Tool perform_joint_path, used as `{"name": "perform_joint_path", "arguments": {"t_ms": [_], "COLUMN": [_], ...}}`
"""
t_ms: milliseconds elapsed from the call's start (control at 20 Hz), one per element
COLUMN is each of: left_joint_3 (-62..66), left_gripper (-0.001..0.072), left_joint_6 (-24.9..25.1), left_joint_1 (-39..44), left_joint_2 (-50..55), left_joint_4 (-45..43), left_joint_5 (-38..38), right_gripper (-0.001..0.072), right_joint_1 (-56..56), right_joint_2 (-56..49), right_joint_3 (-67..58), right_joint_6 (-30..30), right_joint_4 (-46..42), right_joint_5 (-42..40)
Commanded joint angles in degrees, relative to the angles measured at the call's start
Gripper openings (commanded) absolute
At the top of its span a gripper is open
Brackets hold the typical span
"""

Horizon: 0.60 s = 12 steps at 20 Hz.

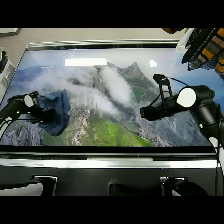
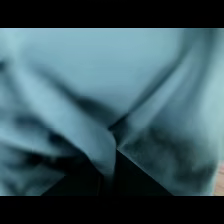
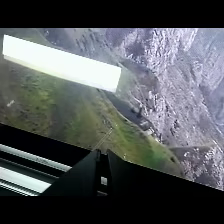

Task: Fold the clothes and pants, and hang the long-sleeved shirts on hangers.

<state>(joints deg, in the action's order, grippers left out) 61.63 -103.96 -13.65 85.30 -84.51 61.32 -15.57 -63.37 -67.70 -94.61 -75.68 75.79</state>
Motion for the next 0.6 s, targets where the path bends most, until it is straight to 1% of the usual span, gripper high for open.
{"name": "perform_joint_path", "arguments": {"t_ms": [0,100,150,200,300,350,450,550], "left_joint_3": [1.3,2.4,3.1,3.7,4.9,5.2,5.6,5.7], "left_gripper": [0.0015,0.0016,0.0016,0.0016,0.0015,0.0015,0.0015,0.0015], "left_joint_6": [8.0,9.7,9.7,9.7,9.0,7.6,2.7,-1.0], "left_joint_1": [4.3,10.6,14.6,18.8,27.8,32.3,39.9,44.7], "left_joint_2": [0.5,0.3,0.3,0.4,0.4,0.7,2.2,5.6], "left_joint_4": [14.4,22.8,26.4,29.4,34.4,36.4,37.2,37.2], "left_joint_5": [-0.7,-0.9,-1.5,-2.8,-8.1,-11.8,-18.7,-22.4], "right_gripper": [0.0089,0.0082,0.0081,0.0081,0.0081,0.0080,0.0086,0.0096], "right_joint_1": [0.0,0.0,0.0,0.0,0.1,0.4,2.4,6.5], "right_joint_2": [0.2,1.6,2.9,4.6,8.2,9.8,12.9,15.0], "right_joint_3": [-0.1,-0.2,-0.2,-0.2,-0.2,-0.2,-0.2,-0.2], "right_joint_6": [-1.0,-2.6,-2.7,-2.7,-2.7,-2.8,-2.7,-3.2], "right_joint_4": [-1.6,-6.3,-9.2,-12.3,-18.6,-21.6,-26.7,-27.1], "right_joint_5": [1.7,3.3,3.8,4.4,6.4,7.6,10.3,11.0]}}
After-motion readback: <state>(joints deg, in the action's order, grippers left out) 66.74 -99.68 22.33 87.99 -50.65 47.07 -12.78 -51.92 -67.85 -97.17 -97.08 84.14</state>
